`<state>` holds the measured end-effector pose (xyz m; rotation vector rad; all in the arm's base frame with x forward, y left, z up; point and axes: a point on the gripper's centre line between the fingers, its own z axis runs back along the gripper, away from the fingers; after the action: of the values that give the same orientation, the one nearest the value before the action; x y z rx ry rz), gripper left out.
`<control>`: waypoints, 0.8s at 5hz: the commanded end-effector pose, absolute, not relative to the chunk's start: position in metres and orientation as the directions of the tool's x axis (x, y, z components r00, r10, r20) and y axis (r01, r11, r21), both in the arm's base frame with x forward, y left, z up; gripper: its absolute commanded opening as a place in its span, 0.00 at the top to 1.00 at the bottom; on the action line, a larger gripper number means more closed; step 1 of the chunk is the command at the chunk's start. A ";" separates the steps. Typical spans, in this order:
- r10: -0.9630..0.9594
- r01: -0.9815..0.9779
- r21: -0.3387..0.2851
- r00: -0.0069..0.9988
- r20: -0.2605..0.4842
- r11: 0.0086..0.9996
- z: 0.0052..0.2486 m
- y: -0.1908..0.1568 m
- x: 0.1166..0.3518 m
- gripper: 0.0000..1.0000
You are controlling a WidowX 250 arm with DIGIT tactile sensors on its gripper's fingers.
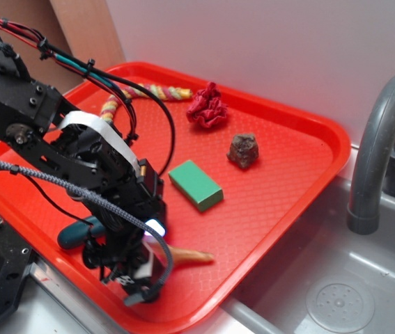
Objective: Grab the shell.
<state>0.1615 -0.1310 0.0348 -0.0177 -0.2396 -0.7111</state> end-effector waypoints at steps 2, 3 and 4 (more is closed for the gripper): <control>0.001 -0.043 0.164 0.969 0.248 0.986 0.193 -0.054 0.220 1.00; 0.100 -0.142 0.153 0.961 0.257 0.978 0.240 -0.037 0.217 1.00; 0.101 -0.143 0.126 0.951 0.291 0.982 0.264 -0.035 0.214 1.00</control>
<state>0.2240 -0.0353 0.2481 0.1636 -0.2236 0.0935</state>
